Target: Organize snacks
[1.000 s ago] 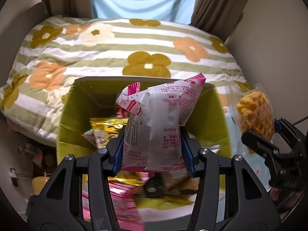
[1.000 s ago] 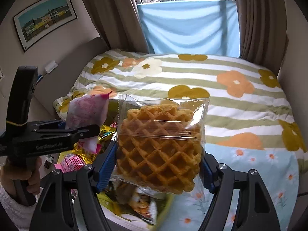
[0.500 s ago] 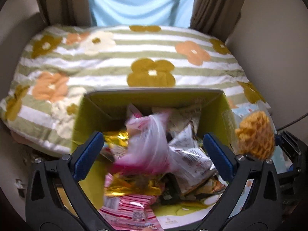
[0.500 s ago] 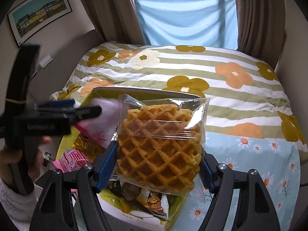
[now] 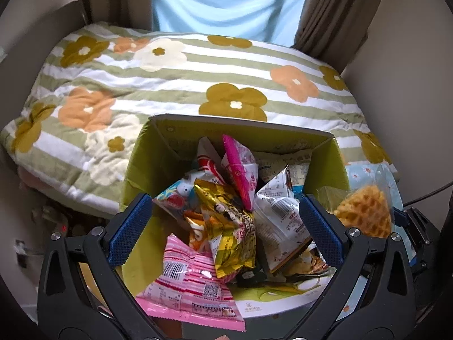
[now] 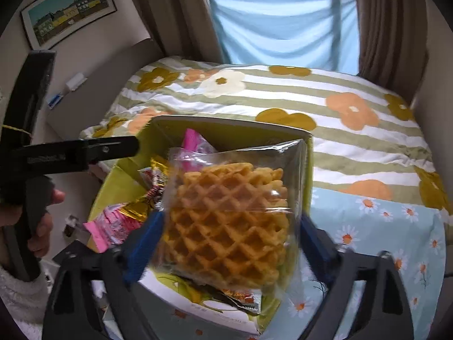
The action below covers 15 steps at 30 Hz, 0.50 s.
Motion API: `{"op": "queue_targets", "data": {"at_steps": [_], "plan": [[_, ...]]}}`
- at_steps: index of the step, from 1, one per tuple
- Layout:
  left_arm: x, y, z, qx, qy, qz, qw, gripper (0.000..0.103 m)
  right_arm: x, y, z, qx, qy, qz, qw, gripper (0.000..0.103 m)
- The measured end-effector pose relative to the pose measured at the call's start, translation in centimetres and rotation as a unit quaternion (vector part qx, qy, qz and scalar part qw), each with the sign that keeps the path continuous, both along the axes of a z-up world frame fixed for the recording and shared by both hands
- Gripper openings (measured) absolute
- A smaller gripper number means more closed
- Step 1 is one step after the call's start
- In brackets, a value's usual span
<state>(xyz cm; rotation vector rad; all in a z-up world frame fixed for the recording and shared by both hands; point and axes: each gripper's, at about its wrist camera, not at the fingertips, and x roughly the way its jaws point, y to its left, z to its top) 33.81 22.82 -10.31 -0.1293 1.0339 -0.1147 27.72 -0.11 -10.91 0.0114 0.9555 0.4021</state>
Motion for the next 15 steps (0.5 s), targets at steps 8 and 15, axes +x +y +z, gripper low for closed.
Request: {"op": "queue_targets", "data": {"at_steps": [8,15], "plan": [[-0.9,0.5,-1.5,0.005,0.007,0.000,1.0000,0.103,-2.0,-0.4,-0.4,-0.007,-0.032,-0.015,0.999,0.102],[-2.6,0.0,-1.4,0.013,0.002,0.001,0.9999,0.103,-3.0,-1.1,-0.2,0.011,-0.026,-0.029,0.999,0.102]]}}
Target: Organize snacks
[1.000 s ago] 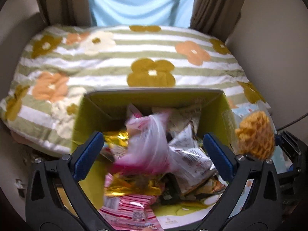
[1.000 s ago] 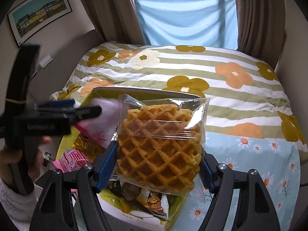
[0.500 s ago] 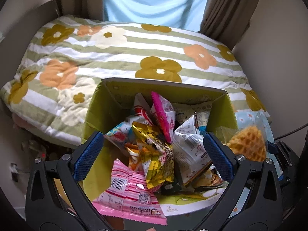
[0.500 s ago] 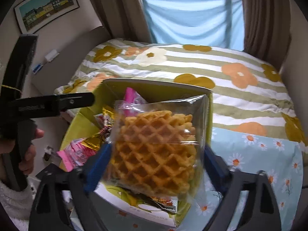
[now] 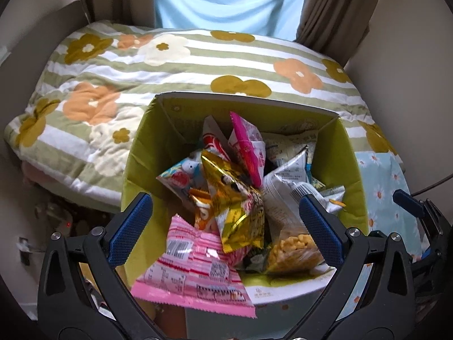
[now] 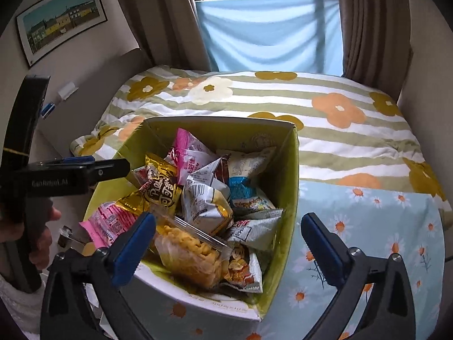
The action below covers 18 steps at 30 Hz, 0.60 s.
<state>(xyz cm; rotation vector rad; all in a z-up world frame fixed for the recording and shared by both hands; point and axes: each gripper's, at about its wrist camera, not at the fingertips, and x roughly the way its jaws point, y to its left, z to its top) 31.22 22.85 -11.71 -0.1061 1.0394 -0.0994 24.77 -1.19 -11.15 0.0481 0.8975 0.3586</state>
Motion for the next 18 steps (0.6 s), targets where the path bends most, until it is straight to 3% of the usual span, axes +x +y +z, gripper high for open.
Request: {"op": "queue_targets", "data": {"at_steps": [12,18], "plan": [[-8.6,-5.0,7.5,0.016,-0.090,0.002,0.9958,0.103,-6.1,-5.0,6.8,0.009,-0.071,-0.018,0.997,0.102],[-16.0,-9.3,11.9,0.027,-0.164,-0.011,0.9860,0.103,-11.5,-9.4,11.3,0.000,-0.114,-0.066,0.991,0.102]]}}
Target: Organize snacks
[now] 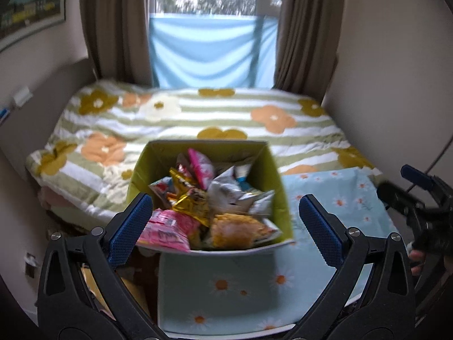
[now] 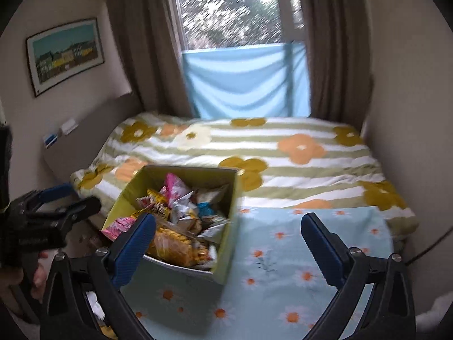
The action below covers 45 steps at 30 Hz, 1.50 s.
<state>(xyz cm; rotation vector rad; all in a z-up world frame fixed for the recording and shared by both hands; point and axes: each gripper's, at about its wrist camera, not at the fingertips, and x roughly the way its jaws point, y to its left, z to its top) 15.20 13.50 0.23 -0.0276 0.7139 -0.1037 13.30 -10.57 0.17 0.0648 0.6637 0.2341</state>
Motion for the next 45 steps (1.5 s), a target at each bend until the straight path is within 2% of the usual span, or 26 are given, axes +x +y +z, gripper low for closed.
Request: {"op": "queue_targets", "data": {"at_steps": [4,8,16,30,45], "plan": [[-5.0,-2.2,1.9,0.002,-0.039,-0.002,0.9992,0.103,-3.8,-2.6,1.8,-0.010,-0.013,-0.035,0.999,0.102],[-8.8,-3.8,2.7,-0.007,-0.058,-0.005,0.9983,0.103,-7.4,-4.2,2.0,-0.032,-0.028,-0.058,0.997,0.102],[-13.5,-6.4,2.7,0.014,-0.092,0.012,0.9956,0.103,-11.9,-6.6,2.4,-0.052,-0.058,-0.087,0.993,0.102],[-14.6,-8.0,3.0,0.008,-0.097,0.004,0.9952,0.103,-13.3,-8.0,3.1,-0.042,-0.078,-0.093,0.992,0.102],[-14.3,-8.7,3.1,0.011,-0.099,0.001,0.9951,0.103,-13.0,-8.5,3.1,-0.040,-0.076,-0.101,0.991,0.102]]}}
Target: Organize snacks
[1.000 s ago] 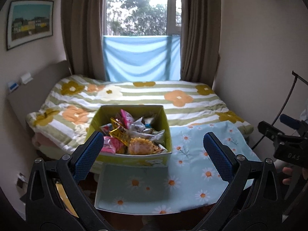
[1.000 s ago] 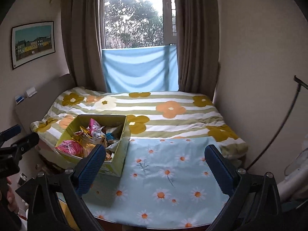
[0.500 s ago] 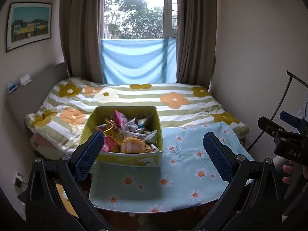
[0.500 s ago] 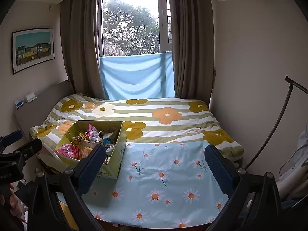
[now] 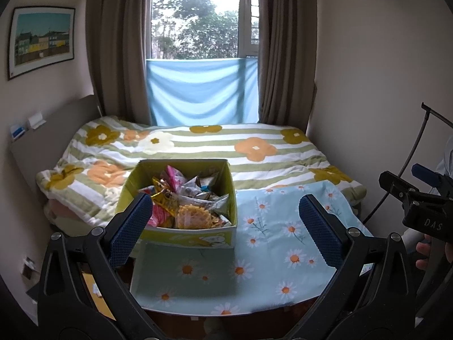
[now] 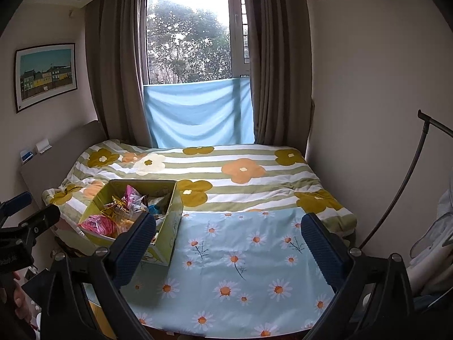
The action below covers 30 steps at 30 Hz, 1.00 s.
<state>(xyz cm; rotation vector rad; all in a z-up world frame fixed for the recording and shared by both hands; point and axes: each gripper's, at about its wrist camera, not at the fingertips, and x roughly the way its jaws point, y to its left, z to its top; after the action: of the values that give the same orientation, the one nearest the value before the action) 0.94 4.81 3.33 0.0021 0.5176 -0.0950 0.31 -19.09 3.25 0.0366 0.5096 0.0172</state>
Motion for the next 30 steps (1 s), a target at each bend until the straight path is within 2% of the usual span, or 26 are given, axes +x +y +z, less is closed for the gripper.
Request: {"op": "queue_targets", "data": {"at_steps": [30], "plan": [[-0.7,1.6,-0.3,-0.012,-0.002,0.007,0.9999,0.103,-0.6,0.7,0.4,0.001,-0.006,-0.003,1.000,0.102]]}}
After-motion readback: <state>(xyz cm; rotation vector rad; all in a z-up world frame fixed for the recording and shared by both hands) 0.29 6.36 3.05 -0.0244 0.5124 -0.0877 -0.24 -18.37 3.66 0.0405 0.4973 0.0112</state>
